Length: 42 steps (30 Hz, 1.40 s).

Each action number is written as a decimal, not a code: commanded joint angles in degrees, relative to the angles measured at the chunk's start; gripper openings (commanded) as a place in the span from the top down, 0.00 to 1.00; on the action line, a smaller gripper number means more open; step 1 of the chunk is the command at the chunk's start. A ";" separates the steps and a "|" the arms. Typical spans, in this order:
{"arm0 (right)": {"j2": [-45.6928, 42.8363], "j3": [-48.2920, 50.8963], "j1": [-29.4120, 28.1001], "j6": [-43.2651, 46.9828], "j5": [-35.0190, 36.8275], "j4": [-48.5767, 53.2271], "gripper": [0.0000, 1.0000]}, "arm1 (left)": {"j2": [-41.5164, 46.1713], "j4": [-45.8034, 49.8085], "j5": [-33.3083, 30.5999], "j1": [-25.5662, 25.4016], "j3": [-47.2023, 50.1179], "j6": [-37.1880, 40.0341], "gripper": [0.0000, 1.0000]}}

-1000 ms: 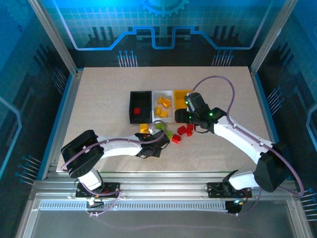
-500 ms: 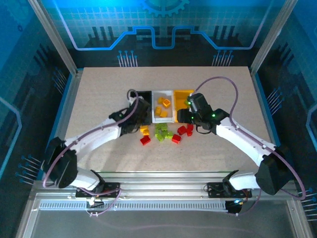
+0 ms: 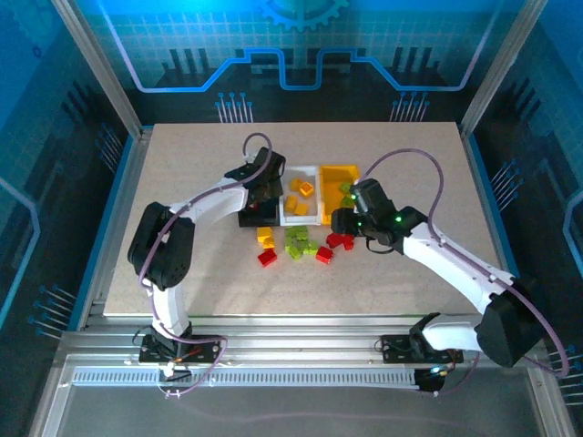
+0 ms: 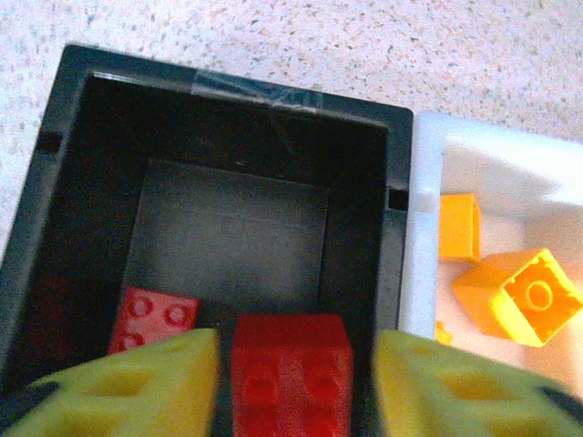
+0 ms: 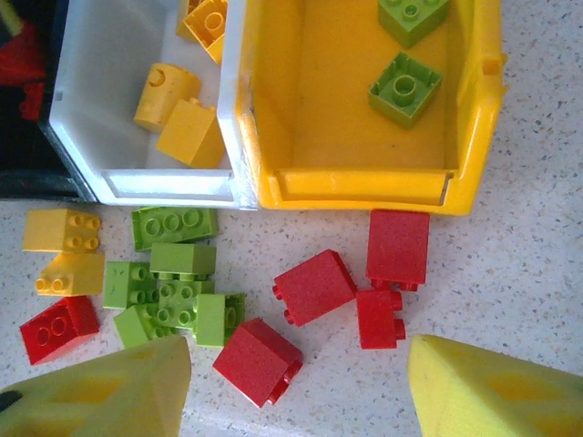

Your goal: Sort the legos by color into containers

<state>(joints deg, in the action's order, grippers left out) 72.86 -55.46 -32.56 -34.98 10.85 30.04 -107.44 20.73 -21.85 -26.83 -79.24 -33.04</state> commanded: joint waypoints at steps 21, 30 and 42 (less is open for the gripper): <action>11.56 4.37 -8.62 -3.51 -1.79 -1.68 0.30 | 25.16 -1.92 3.95 -10.93 17.32 -2.05 0.01; 20.54 -0.68 -12.17 -11.96 6.08 -0.15 0.25 | 33.43 -0.70 3.63 -11.15 25.25 -3.78 0.01; 24.32 -0.91 -9.42 -15.88 4.93 -2.31 0.25 | 35.58 -0.69 4.09 -11.28 27.98 -4.27 0.01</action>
<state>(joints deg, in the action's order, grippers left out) 96.49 -55.86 -43.44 -47.66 14.17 27.42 -72.95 19.62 -18.17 -37.85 -52.40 -36.10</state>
